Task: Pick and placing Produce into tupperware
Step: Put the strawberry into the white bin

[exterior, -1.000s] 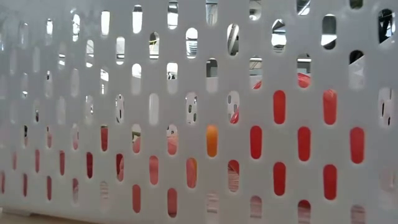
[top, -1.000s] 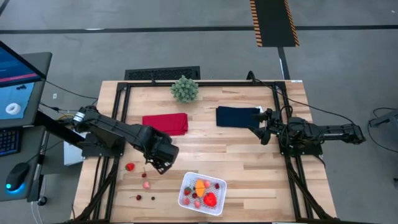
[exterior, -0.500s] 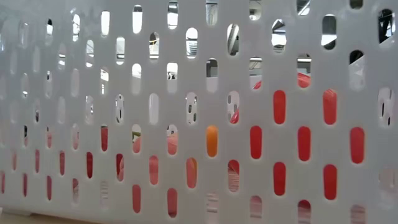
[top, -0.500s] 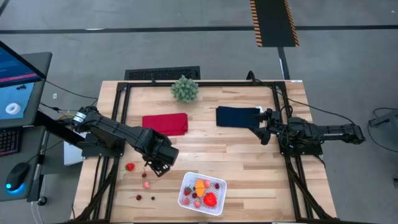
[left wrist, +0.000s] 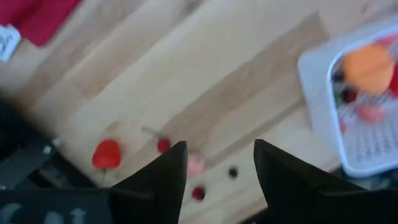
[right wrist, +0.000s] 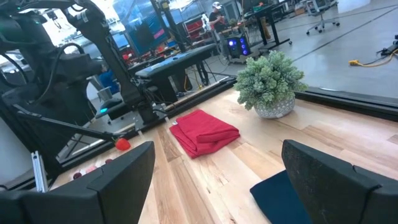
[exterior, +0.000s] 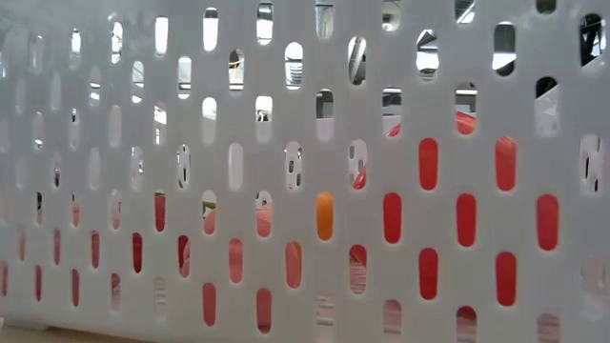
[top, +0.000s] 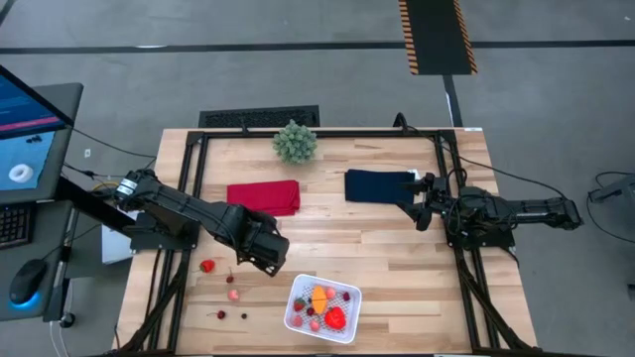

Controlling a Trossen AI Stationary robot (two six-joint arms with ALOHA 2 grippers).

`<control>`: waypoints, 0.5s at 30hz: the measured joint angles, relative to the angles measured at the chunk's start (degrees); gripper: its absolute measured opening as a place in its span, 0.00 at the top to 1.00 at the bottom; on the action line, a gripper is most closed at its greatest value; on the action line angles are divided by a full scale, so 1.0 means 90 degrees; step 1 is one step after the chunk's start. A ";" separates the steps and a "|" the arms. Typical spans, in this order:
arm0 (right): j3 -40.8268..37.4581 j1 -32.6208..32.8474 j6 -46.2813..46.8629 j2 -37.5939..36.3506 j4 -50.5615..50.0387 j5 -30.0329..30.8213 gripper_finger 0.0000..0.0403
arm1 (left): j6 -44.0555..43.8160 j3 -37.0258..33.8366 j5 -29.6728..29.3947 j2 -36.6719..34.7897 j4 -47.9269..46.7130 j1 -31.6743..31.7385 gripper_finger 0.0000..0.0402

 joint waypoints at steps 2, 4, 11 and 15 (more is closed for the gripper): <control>0.0000 0.0001 -0.0001 0.0000 0.0000 -0.0001 0.07 | -0.0170 0.0002 -0.0325 0.0000 0.0062 -0.0004 0.56; 0.0000 -0.0001 -0.0001 0.0000 0.0000 0.0000 0.07 | -0.0182 0.0002 -0.0531 0.0000 -0.0046 -0.0004 0.56; 0.0000 0.0001 0.0001 0.0000 0.0000 -0.0001 0.07 | 0.0254 0.0002 -0.0779 0.0000 -0.0580 -0.0023 0.56; 0.0000 -0.0001 0.0000 0.0000 0.0000 0.0001 0.07 | 0.1085 -0.0080 -0.1008 -0.0040 -0.0758 -0.0024 0.56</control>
